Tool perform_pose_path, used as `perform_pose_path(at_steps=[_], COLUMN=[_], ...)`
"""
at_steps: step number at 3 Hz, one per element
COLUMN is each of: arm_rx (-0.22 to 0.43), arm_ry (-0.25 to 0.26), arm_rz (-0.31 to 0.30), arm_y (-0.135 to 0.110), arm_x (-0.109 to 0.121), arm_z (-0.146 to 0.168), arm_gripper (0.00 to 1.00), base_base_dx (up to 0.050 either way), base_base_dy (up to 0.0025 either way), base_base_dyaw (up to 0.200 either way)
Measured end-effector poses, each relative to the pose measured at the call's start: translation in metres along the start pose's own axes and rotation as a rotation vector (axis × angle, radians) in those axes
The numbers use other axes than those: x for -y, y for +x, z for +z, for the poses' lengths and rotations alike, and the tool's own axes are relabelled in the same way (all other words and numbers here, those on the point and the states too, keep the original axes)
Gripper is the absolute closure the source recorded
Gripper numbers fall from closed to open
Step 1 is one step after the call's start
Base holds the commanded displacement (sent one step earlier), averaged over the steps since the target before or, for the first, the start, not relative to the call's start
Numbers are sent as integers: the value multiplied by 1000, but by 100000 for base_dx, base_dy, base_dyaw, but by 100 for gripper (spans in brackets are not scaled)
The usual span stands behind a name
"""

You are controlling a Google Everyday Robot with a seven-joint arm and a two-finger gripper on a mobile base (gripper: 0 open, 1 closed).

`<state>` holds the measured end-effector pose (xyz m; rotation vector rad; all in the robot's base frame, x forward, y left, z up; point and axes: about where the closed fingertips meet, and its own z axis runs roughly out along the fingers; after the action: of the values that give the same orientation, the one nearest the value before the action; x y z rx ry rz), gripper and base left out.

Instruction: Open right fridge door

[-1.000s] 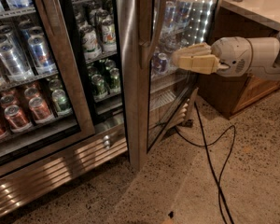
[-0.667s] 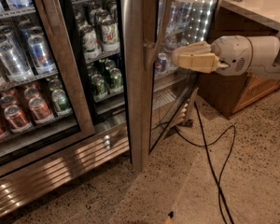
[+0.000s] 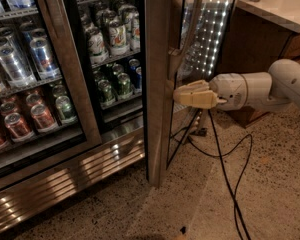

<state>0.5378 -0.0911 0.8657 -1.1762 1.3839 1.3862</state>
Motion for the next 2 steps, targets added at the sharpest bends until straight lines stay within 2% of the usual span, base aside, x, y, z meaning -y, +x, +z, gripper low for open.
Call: perform_pose_path(at_steps=[1,2], arm_rx=[1,-3], arm_ry=[-23,-30], arm_rz=[54,49], arm_y=[30,36], arm_x=[0,-3], arm_z=[8,12], arm_gripper=[100,100], base_base_dx=[0,0], base_base_dy=[0,0], base_base_dyaw=[0,0])
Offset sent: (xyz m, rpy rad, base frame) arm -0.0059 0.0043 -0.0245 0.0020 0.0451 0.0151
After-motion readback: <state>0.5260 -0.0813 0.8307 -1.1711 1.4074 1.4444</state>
